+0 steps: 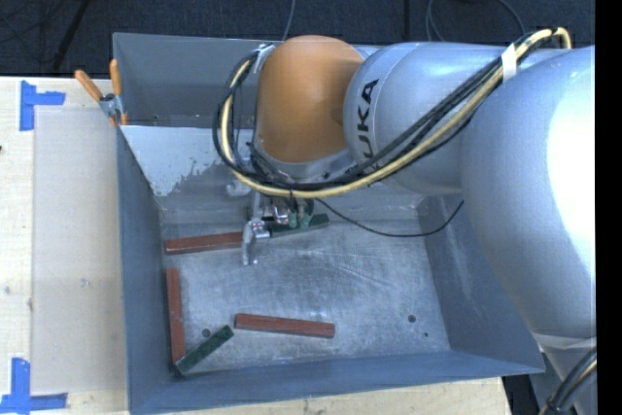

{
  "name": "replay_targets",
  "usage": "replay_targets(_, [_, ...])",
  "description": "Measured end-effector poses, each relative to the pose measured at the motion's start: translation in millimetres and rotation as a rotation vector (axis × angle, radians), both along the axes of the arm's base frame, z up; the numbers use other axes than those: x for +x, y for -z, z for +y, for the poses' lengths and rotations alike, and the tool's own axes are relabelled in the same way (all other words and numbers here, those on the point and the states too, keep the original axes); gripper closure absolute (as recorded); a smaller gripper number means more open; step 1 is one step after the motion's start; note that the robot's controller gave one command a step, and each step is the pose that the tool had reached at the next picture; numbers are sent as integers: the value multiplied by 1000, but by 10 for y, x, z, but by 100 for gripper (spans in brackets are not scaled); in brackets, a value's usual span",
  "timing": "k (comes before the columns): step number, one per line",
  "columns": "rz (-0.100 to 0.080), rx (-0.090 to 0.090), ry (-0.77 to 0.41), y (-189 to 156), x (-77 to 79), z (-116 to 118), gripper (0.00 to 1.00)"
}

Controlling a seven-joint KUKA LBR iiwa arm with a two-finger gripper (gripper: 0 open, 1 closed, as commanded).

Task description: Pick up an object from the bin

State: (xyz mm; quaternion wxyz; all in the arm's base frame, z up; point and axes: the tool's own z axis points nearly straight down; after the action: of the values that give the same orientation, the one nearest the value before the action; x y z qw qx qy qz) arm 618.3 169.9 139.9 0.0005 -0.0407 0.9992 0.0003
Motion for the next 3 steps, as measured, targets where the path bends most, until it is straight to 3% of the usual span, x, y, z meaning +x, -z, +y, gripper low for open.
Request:
replay_targets(1, [-5, 3, 74, 698, -41, -45, 0])
replay_targets(2, [-1, 1, 74, 597, -44, -39, 100])
replay_targets(3, [-1, 1, 75, 597, -44, -39, 100])
